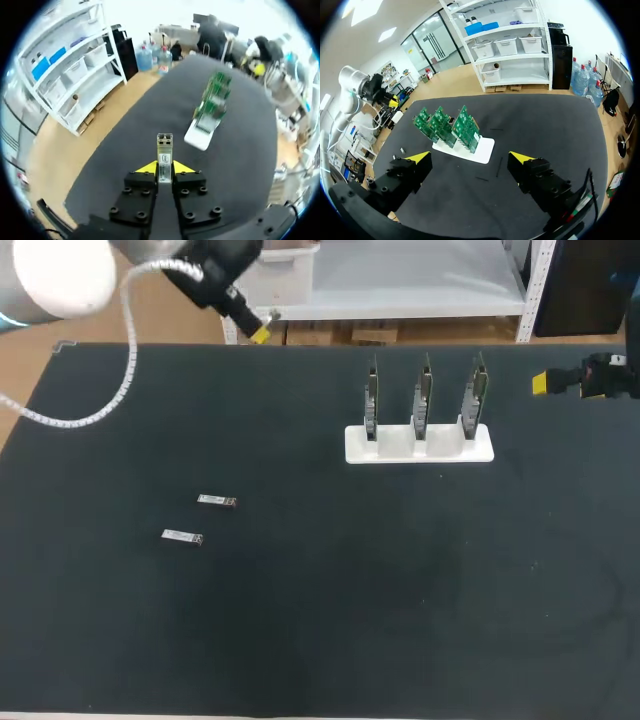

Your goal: Pick up the optical module with the left hand, and insert it into the network port with the right hand.

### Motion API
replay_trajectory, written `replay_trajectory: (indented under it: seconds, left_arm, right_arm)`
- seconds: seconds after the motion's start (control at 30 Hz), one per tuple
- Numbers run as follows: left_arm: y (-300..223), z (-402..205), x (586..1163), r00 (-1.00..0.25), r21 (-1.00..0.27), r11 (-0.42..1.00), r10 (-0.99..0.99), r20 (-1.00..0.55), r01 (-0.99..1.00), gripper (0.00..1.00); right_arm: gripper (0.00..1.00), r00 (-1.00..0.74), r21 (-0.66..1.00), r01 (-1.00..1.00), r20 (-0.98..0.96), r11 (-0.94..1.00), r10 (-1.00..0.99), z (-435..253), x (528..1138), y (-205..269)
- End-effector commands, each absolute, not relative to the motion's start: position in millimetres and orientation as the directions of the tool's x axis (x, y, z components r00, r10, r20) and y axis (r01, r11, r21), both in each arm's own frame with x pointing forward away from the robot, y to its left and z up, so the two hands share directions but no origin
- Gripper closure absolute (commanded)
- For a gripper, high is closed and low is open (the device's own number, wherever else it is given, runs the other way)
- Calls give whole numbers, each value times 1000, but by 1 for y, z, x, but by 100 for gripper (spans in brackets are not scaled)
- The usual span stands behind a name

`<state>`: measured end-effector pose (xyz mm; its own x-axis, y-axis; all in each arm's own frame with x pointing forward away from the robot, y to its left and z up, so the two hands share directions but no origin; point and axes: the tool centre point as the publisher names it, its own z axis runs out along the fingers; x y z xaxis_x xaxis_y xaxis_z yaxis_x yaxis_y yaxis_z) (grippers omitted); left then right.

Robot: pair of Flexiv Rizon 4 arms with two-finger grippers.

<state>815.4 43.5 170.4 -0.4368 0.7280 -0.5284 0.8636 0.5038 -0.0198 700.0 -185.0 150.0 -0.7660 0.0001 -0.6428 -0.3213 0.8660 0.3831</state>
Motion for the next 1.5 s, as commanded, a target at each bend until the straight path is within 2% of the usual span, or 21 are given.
replay_trajectory:
  seconds: [0.03,0.5,0.77,0.93,1.2,1.5]
  left_arm:
    - [40,185,801,-568,-460,464,121,-814,757,100]
    - [-25,218,769,-570,-548,214,56,-820,809,100]
    - [-59,215,736,-432,-428,56,86,-898,902,100]
    - [-73,215,722,-332,-332,-1,39,-942,943,100]
    - [-96,213,722,-179,-180,2,-37,-983,984,100]
    - [-123,199,745,-133,-136,87,-40,-990,987,100]
  right_arm:
    - [0,-766,383,-321,-643,866,0,150,700,-185]
    - [0,-766,383,-321,-643,866,0,150,700,-185]
    - [0,-766,383,-321,-643,866,0,150,700,-185]
    - [0,-766,383,-321,-643,866,0,150,700,-185]
    - [0,-766,383,-321,-643,866,0,150,700,-185]
    - [0,-766,383,-321,-643,866,0,150,700,-185]
